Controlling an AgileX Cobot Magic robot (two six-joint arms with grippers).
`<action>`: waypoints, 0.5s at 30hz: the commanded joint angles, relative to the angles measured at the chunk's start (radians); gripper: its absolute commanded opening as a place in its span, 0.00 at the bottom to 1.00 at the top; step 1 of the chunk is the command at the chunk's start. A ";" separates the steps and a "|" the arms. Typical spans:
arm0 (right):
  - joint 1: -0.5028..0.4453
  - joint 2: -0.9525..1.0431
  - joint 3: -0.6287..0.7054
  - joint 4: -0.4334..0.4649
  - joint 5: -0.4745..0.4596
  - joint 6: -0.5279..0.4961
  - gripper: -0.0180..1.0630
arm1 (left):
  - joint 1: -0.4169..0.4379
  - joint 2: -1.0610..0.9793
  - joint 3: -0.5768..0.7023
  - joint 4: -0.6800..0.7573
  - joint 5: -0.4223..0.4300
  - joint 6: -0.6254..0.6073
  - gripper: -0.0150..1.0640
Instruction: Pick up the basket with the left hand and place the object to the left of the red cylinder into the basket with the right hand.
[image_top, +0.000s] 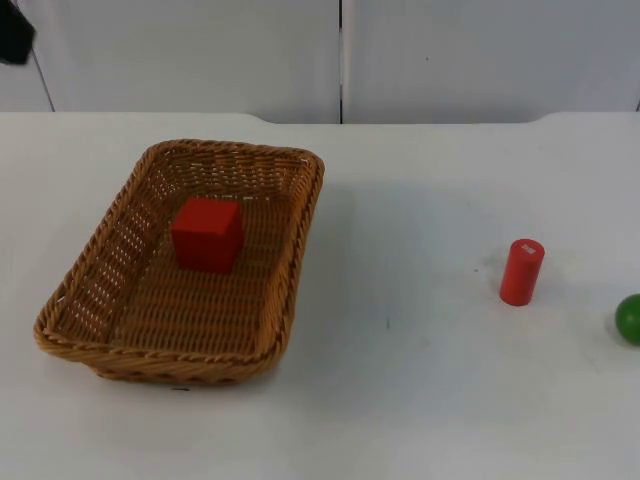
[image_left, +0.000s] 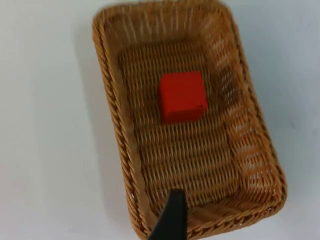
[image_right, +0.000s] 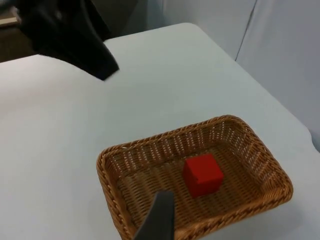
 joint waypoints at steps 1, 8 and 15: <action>-0.003 -0.007 0.006 0.000 -0.009 0.007 0.74 | -0.004 -0.055 0.012 -0.016 -0.014 -0.010 0.71; -0.003 -0.012 0.006 0.000 -0.029 0.010 0.74 | -0.004 -0.265 0.015 0.003 0.003 -0.017 0.71; -0.003 -0.014 0.006 0.000 -0.062 0.030 0.74 | -0.004 -0.424 0.017 0.030 0.012 -0.031 0.71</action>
